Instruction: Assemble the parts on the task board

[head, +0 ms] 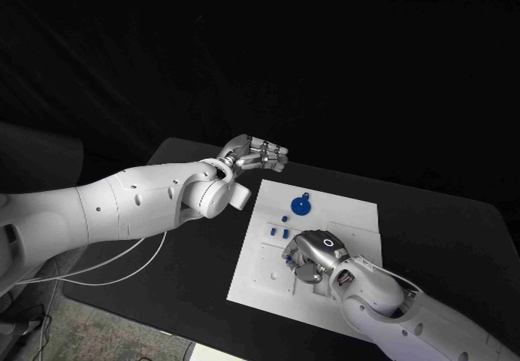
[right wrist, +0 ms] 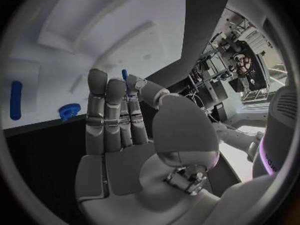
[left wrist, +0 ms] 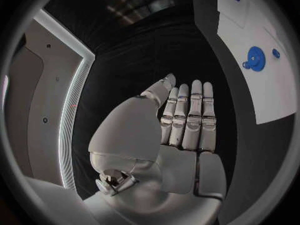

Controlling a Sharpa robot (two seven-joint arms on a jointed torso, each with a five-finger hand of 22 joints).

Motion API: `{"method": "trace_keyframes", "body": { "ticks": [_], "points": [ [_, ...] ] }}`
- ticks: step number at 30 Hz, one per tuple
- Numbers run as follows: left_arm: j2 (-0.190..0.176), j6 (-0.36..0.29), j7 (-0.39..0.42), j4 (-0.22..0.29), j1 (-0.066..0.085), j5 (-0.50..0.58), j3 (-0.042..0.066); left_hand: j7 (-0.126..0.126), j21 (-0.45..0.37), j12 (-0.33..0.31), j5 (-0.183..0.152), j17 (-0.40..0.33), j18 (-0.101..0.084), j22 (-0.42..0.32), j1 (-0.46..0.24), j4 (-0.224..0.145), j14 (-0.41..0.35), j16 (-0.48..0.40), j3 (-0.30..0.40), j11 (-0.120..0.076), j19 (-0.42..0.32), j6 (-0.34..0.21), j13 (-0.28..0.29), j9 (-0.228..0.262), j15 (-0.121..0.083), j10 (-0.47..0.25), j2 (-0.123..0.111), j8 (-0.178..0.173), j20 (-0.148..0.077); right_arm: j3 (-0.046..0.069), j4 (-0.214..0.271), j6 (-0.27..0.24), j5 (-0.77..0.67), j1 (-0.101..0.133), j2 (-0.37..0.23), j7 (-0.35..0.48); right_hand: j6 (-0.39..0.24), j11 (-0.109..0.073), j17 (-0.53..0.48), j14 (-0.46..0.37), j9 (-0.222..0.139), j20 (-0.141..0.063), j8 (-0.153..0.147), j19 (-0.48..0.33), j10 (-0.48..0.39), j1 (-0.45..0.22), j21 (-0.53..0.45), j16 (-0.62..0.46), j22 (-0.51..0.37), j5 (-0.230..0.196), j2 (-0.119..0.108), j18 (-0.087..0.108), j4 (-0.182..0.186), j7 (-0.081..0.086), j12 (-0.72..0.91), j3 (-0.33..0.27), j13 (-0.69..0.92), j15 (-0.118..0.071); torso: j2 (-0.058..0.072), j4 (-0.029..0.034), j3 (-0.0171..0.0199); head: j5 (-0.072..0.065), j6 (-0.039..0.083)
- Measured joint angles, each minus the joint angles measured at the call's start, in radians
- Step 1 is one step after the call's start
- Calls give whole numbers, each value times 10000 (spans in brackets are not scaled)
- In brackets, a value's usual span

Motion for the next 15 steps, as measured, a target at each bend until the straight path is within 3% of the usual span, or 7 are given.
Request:
{"method": "trace_keyframes", "body": {
  "ticks": [15],
  "points": [
    [1, 21, 1, -36, 0, 26, -2, 0, 0, 0, 0, 0, 0, -19, 0, 26, 0, 0, -26, 0, 0, 0, 0, 0, 0, 0, 0, 0, 0, -69, -196, 4, -203, -90, 20, -11, -1, -15, -1, 0, -1, 3, -1, 3, 16, 21, -69, -19, 37, 41, 18, 0, -39, 0, -38, -40, 2, 0, 0, 4, -5, -27, -30]
  ]
}}
